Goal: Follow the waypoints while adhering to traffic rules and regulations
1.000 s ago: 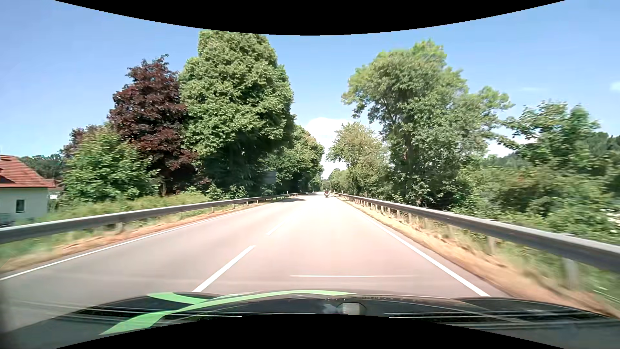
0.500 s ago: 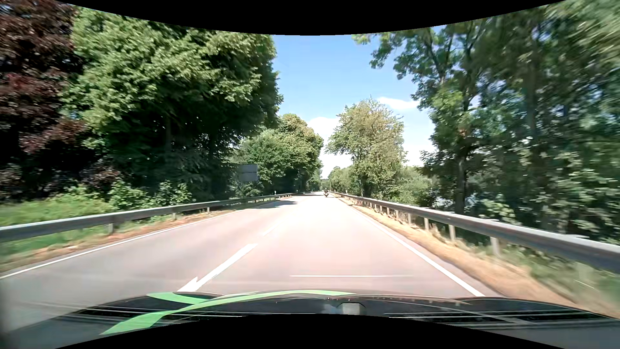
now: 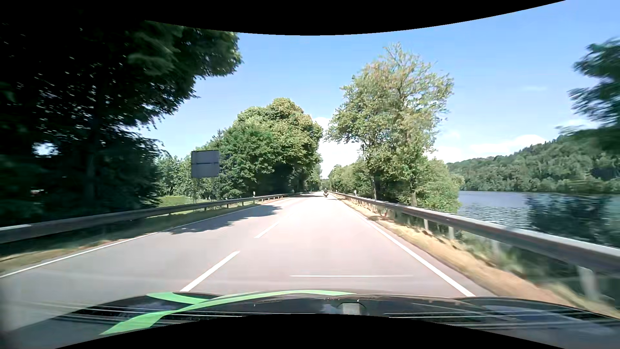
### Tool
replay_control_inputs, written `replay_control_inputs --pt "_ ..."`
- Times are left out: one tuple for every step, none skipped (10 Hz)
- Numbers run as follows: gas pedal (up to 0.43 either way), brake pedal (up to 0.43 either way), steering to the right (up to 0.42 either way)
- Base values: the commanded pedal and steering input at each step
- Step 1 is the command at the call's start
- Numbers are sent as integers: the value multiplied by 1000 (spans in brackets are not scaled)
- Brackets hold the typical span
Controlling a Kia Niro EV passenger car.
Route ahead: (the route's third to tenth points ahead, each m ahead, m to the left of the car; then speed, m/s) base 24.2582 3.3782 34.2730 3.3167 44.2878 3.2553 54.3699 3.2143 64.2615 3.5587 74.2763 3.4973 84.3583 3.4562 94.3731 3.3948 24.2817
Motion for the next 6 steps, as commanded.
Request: replay_control_inputs --pt "177 0 -2" --pt "209 0 -2" --pt "209 0 -2" --pt "220 0 -2" --pt "220 0 -2" --pt "220 0 -3"
